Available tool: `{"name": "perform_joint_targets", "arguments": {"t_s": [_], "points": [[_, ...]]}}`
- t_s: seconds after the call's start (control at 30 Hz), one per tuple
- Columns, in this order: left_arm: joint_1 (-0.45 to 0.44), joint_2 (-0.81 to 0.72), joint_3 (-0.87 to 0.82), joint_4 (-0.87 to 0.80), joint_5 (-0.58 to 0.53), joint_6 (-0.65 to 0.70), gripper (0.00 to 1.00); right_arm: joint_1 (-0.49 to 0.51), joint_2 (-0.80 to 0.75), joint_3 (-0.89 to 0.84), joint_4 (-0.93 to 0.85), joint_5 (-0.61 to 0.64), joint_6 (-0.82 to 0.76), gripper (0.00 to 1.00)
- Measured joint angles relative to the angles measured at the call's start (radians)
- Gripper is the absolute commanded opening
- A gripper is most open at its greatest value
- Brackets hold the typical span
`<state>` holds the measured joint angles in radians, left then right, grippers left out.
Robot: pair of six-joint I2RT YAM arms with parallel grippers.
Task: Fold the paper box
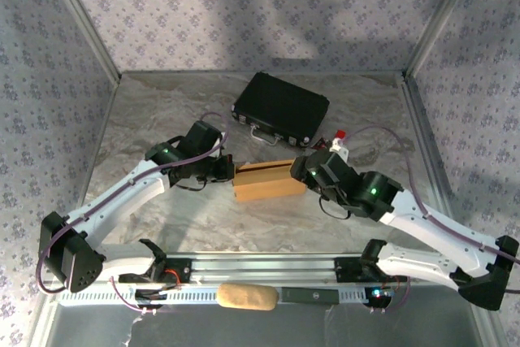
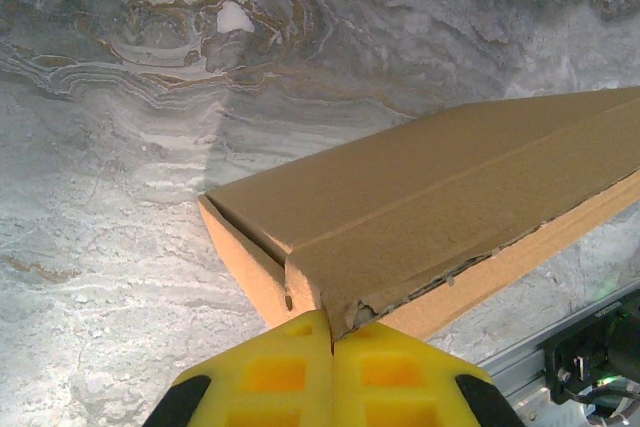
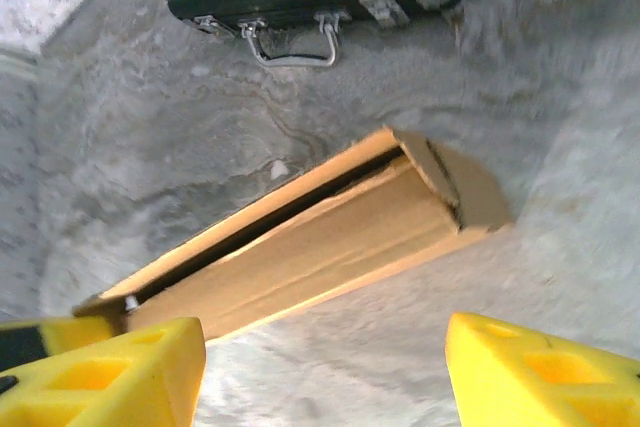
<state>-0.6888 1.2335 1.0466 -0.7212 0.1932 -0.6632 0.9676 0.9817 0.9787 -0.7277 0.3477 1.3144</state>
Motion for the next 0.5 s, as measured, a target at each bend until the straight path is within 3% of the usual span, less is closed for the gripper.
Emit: {"name": "perform_joint_targets", "arguments": {"t_s": [0.1,0.23,0.3,0.5], "points": [[-0.001,0.0,0.0,0.0,-0.002,0.0,0.0,0.043,0.103,0.07,-0.056,-0.011,0.23,0.7],[-0.003,0.005,0.003,0.001,-0.008,0.0,0.0,0.084,0.309,0.322,-0.184,-0.039,0.462,0.79],[-0.007,0.006,0.004,0.003,-0.011,0.0,0.0,0.084,0.369,0.402,-0.205,-0.067,0.546,0.87],[-0.015,0.006,0.004,0.008,-0.025,0.0,0.0,0.051,0.526,0.509,-0.284,-0.183,0.694,0.89]]}}
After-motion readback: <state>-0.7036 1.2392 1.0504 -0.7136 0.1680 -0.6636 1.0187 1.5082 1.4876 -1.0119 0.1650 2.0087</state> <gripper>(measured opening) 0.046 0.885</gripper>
